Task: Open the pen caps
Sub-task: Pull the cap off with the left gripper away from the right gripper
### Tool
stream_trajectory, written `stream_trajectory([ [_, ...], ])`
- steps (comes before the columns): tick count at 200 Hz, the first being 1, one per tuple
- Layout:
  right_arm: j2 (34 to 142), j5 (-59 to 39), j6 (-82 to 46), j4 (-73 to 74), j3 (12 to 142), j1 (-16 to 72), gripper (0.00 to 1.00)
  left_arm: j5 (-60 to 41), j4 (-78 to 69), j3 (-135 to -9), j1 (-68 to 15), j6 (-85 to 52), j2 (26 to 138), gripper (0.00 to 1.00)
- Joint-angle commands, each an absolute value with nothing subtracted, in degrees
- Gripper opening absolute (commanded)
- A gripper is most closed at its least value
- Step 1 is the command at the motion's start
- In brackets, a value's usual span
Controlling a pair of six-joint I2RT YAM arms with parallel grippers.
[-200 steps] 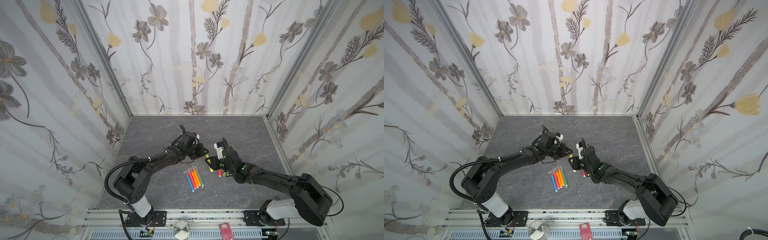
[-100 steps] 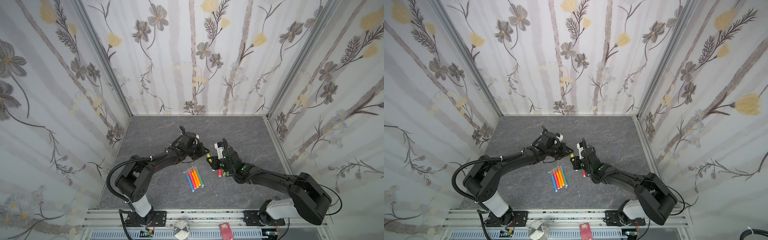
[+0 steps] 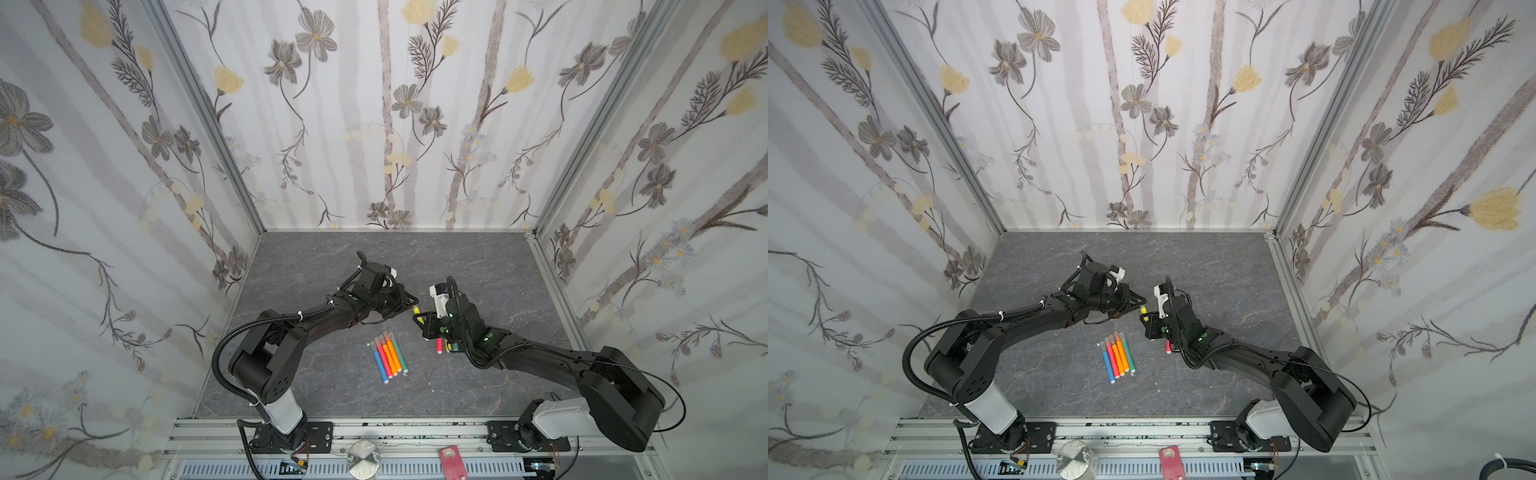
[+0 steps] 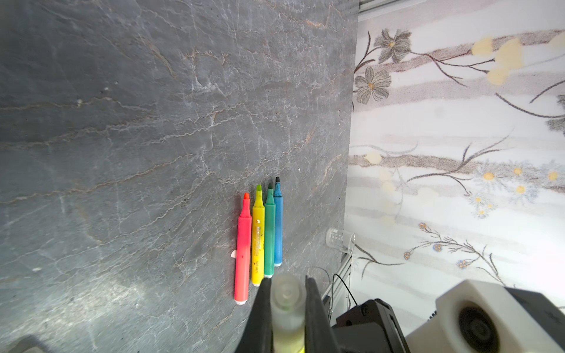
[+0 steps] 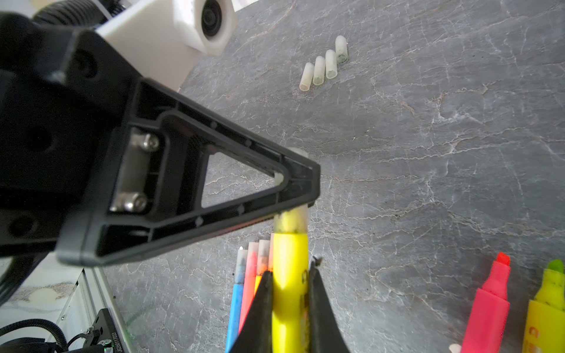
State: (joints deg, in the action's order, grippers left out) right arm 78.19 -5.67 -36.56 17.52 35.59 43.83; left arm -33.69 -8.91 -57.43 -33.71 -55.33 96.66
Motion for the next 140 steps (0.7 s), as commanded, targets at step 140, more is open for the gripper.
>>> stream_trajectory([
  [140,77.09,2.79,-38.87,9.25,32.19,46.58,0.0,-25.85,2.0,-61.25,-19.45,-41.58,93.56,0.0],
])
